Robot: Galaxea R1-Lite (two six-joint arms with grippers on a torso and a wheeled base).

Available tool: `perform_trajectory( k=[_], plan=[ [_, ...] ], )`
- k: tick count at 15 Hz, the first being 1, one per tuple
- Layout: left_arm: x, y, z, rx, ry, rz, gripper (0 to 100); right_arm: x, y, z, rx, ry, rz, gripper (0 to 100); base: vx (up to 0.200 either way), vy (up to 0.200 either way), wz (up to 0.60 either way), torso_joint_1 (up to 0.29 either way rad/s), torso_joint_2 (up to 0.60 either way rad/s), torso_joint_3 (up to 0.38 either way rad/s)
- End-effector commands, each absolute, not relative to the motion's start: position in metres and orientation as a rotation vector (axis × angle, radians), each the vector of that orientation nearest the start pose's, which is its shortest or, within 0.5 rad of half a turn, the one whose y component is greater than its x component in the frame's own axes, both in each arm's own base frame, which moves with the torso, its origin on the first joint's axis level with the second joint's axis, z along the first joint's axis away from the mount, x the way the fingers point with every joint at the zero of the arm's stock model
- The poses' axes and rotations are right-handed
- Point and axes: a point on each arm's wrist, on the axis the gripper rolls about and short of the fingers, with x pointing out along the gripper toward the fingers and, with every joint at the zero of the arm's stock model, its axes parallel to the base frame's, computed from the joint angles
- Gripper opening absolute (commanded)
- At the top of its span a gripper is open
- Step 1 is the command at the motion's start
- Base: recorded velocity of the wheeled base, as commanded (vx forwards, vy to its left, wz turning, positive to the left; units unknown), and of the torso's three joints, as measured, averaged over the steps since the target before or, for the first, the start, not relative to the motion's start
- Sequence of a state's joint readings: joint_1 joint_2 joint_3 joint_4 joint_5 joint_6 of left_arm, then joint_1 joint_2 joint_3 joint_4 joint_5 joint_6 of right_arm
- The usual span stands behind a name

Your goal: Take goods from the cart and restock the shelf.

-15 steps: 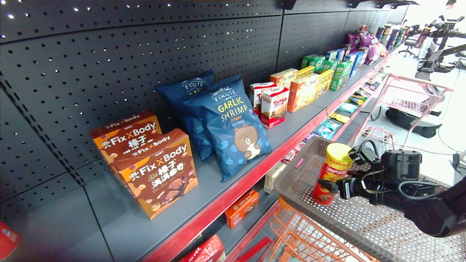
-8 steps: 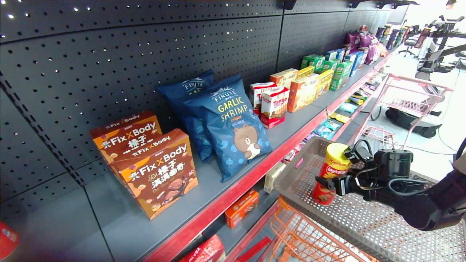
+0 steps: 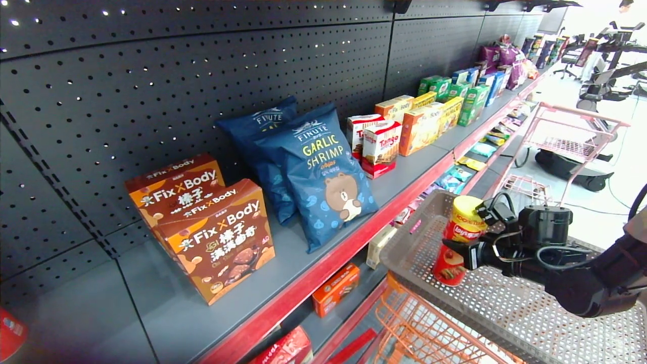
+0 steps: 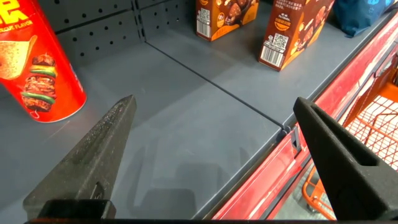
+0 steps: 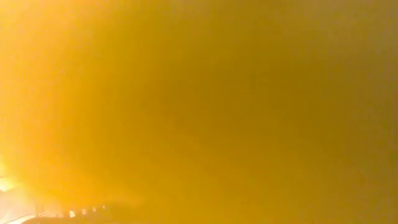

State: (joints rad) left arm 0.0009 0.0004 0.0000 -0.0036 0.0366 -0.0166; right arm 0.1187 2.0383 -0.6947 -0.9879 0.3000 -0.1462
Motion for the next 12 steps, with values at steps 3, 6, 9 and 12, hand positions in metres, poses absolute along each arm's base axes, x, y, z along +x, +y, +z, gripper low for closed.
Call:
perform_trajectory(
  k=[3, 6, 9, 12],
  plan=[
    [-0.023, 0.001, 0.076, -0.017, -0.005, 0.038, 100, 0.328, 0.048, 0.098, -0.112, 0.29, 0.436, 0, 0.0, 0.0, 0.0, 0.0, 0.0, 0.0],
    [-0.023, 0.001, 0.076, -0.017, -0.005, 0.038, 100, 0.281, 0.035, 0.143, -0.05, 0.206, 0.397, 0, 0.0, 0.0, 0.0, 0.0, 0.0, 0.0],
    [-0.023, 0.001, 0.076, -0.017, -0.005, 0.038, 100, 0.215, 0.026, 0.165, -0.049, 0.176, 0.305, 0, 0.0, 0.0, 0.0, 0.0, 0.0, 0.0],
    [-0.023, 0.001, 0.076, -0.017, -0.005, 0.038, 100, 0.148, 0.017, 0.169, -0.034, 0.188, 0.219, 0, 0.0, 0.0, 0.0, 0.0, 0.0, 0.0]
  ],
)
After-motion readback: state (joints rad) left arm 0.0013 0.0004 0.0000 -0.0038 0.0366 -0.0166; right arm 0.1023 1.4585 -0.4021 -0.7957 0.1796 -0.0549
